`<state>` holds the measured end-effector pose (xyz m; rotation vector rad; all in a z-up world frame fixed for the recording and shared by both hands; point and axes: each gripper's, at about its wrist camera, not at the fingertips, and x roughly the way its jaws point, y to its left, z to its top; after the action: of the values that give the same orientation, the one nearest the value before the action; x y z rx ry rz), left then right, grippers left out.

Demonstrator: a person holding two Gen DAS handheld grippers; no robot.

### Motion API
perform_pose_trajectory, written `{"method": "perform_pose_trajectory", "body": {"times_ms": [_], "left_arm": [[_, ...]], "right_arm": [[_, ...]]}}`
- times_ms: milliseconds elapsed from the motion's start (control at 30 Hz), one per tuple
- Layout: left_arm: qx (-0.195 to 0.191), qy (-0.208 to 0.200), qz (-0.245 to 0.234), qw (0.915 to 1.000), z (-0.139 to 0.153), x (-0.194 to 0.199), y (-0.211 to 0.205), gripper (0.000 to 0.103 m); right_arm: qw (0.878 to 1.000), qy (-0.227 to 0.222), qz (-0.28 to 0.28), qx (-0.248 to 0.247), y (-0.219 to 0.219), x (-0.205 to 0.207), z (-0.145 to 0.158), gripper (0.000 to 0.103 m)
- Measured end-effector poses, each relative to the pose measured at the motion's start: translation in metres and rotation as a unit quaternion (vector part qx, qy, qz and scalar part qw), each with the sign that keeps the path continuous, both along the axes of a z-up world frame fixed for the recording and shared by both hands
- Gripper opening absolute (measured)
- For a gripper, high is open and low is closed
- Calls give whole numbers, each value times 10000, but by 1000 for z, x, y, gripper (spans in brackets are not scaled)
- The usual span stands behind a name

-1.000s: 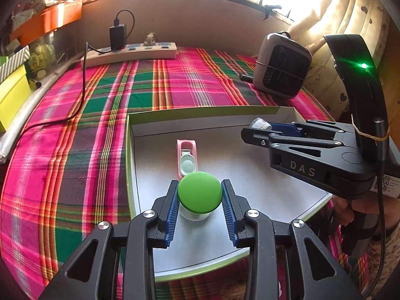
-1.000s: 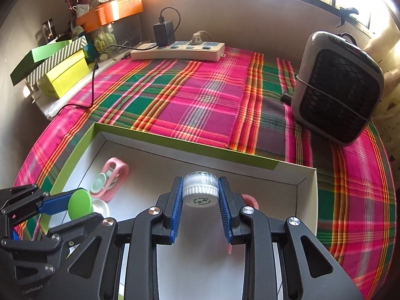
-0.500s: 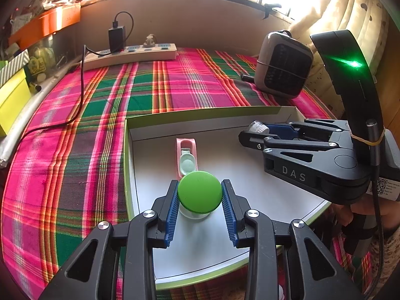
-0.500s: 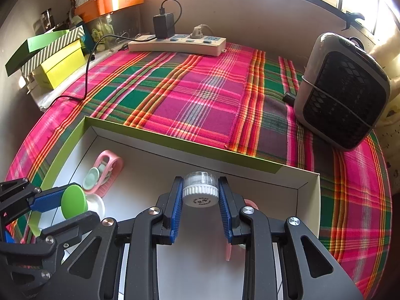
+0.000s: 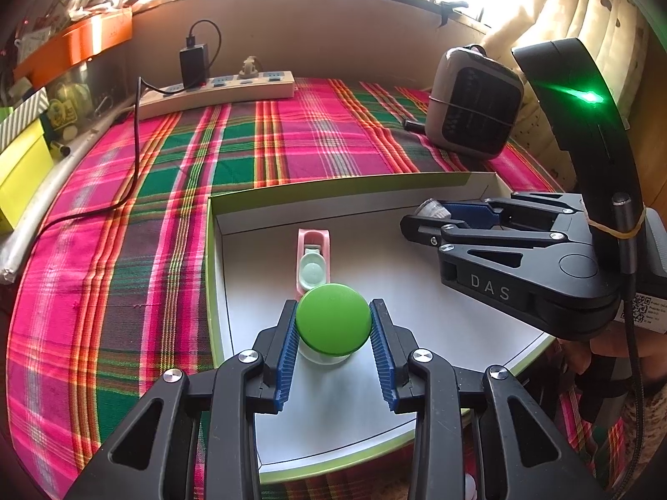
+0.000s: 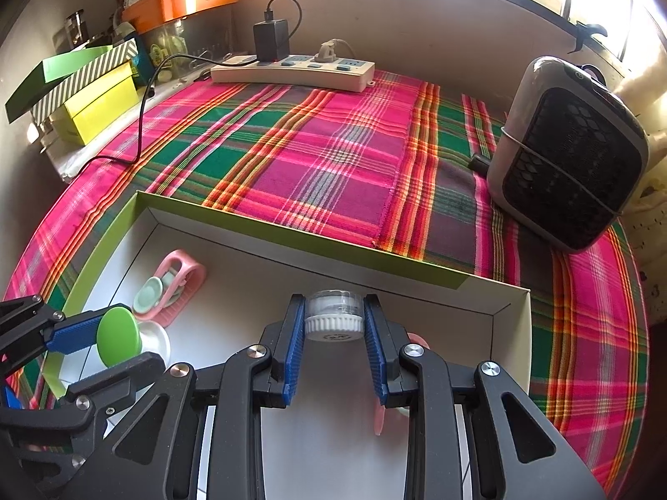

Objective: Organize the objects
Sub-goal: 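Open the right tool to release the white jar while the left tool sets down the mushroom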

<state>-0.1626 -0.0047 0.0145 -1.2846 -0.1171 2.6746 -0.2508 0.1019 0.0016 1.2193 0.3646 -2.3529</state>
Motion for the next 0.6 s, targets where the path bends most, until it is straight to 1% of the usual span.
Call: {"method": "perform_pose_trajectory", "body": {"times_ms": [233, 267, 367, 533, 600], "left_arm": [[7, 0, -7, 10000, 0, 1, -1, 34], [3, -1, -4, 10000, 0, 1, -1, 34], [11, 1, -9, 10000, 0, 1, -1, 35], [-13, 0, -10, 10000, -1, 0, 2, 36], [-12, 3, -8, 10000, -1, 1, 0, 39]], "right_arm": [[10000, -15, -17, -17, 0, 0, 0, 29], [10000, -19, -22, -31, 1, 0, 0, 30], [9999, -54, -21, -118, 1, 1, 1, 38], [9999, -42, -51, -131, 1, 2, 0, 40], [9999, -23, -53, -142, 2, 3, 1, 40]]}}
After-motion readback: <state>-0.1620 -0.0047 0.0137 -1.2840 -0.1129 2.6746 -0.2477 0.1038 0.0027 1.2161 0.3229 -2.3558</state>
